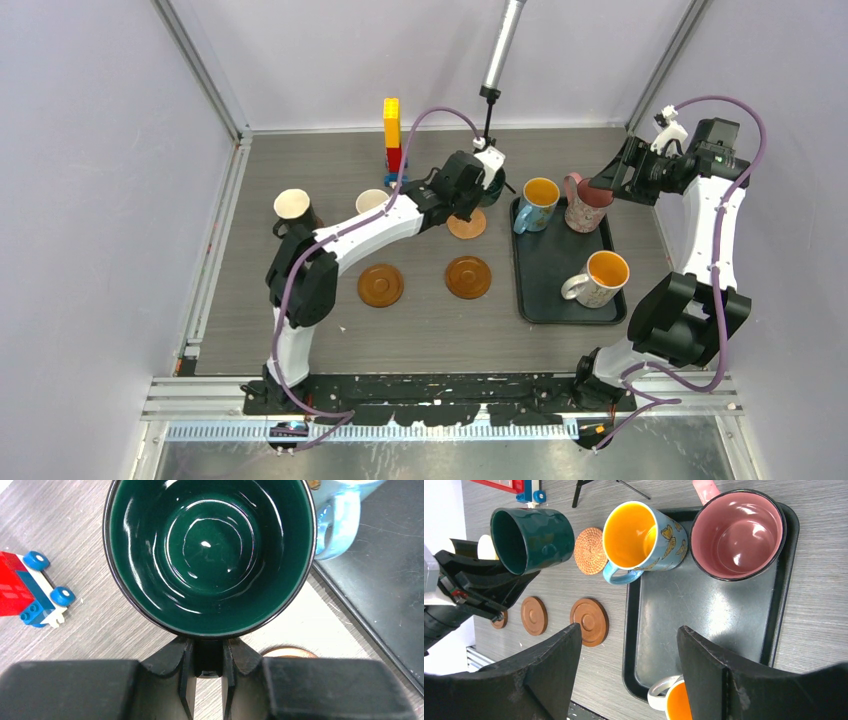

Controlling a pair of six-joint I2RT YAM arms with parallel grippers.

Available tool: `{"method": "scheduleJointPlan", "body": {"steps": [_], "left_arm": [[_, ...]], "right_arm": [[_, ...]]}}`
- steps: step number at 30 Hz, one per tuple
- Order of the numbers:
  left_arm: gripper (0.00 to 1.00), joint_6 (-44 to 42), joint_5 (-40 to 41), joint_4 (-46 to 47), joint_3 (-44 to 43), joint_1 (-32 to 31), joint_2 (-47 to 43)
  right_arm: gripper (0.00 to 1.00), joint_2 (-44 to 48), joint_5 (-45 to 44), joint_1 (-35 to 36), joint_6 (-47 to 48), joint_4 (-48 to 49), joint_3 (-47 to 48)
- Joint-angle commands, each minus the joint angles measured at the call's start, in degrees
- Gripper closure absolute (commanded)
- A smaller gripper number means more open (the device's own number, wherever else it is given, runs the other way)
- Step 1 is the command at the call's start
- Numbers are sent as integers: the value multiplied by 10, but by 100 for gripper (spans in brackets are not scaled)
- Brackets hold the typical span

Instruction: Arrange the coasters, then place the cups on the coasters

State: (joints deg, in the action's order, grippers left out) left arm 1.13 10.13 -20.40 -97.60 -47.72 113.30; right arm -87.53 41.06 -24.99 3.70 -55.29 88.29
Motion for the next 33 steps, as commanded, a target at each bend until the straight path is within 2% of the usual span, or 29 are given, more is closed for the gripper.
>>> {"method": "scheduleJointPlan", "body": {"steps": [1,11,33], "left_arm": [[100,40,15,59,-8,15,0],[100,50,0,100,43,22,13],[100,71,-2,117,70,31,40]], "right_arm": [[26,3,-1,-3,-3,11,12],[26,1,-5,-3,2,10,7],[26,-5,-7,-3,8,6,6]]}}
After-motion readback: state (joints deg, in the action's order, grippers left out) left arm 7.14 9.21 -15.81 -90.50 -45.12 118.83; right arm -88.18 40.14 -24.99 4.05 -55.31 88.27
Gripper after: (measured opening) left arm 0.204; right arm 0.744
